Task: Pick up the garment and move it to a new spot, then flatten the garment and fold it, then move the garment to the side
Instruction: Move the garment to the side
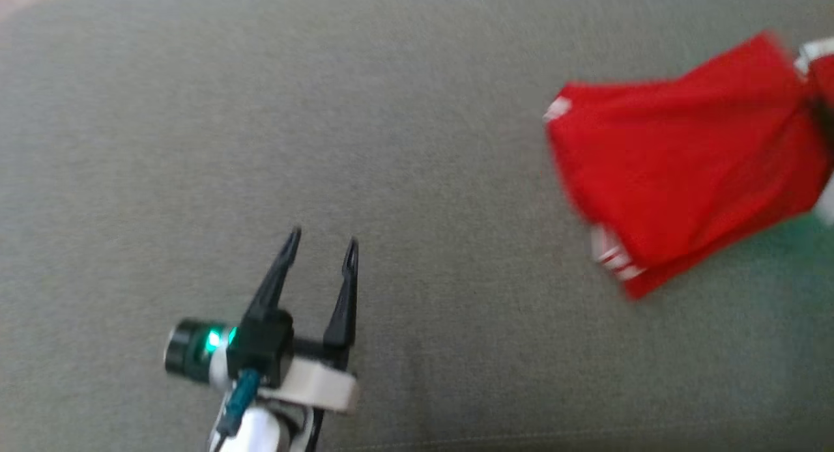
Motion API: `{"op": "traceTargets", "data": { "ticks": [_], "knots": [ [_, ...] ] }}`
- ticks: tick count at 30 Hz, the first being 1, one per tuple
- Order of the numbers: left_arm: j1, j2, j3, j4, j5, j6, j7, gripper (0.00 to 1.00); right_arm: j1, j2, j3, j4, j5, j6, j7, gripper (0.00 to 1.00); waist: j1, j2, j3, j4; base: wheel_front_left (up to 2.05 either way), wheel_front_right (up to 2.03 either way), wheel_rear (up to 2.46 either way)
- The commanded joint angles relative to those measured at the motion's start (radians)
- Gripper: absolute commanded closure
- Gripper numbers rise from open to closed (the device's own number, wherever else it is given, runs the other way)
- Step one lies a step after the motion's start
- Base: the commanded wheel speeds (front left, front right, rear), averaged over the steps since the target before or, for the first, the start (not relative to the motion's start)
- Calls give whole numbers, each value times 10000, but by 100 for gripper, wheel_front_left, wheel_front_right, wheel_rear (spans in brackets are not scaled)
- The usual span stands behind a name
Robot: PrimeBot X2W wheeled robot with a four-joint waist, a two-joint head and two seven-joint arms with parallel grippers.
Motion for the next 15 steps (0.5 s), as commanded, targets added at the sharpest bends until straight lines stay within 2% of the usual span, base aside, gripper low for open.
{"op": "traceTargets", "data": {
  "ticks": [1, 8, 15],
  "knots": [
    [-498, -61, 233, -467, 102, 0, -124, 0, -305, -629, -98, -75, -176, 65, 58, 100, 0, 0, 527, -423, 0, 0, 0],
    [-1474, -17, 24, -814, 306, -134, -124, 0, -1805, -1968, -409, 73, -995, 65, 797, 100, 0, 0, 1552, -751, 0, 0, 0],
    [-2077, 82, -127, -921, 388, -142, -124, 0, -2487, -3034, -859, 500, -1773, 65, 1144, 100, 0, 0, 2286, -649, 0, 0, 0]
  ]
}}
